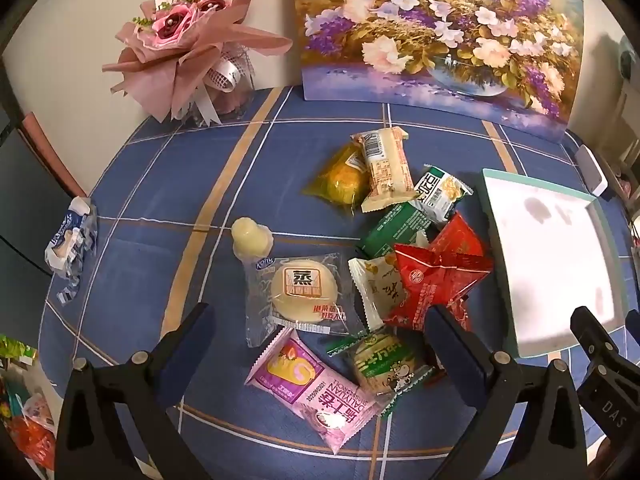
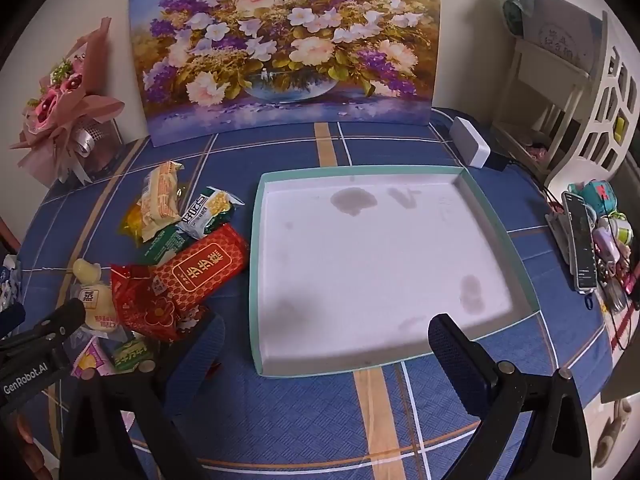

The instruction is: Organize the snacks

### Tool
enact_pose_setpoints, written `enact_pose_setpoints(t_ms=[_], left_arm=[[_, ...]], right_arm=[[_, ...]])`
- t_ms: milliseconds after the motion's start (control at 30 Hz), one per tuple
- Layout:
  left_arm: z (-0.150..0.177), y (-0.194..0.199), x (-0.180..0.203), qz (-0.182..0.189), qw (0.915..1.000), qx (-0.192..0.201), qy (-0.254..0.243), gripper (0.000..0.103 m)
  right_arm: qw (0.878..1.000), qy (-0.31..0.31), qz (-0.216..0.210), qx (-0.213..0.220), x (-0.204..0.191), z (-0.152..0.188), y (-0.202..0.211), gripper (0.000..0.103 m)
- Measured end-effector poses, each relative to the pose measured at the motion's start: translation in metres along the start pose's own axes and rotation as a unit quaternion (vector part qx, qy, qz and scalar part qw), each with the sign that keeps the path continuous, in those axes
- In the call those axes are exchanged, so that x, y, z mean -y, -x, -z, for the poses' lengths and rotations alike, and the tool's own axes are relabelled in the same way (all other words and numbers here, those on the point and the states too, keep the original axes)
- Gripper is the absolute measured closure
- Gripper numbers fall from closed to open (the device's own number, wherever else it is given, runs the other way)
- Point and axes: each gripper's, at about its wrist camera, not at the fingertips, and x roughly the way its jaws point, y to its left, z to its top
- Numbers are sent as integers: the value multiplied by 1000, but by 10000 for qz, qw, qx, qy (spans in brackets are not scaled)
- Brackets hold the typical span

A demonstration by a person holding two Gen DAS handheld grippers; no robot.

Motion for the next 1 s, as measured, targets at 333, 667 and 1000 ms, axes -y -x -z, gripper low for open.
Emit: enact_pose_setpoints(t_ms=[333,667,1000], left_arm=[[-1,-1,0,16,10000,-53,16,0],[0,-5,-5,10,9998,-167,89,0],[0,-7,-6,-1,9997,-235,121,0]], right_arm=[[10000,6,-20,-12,0,0,0,0],[10000,30,-33,-50,-1,0,-1,0],[10000,40,-36,-75,-1,0,-2,0]])
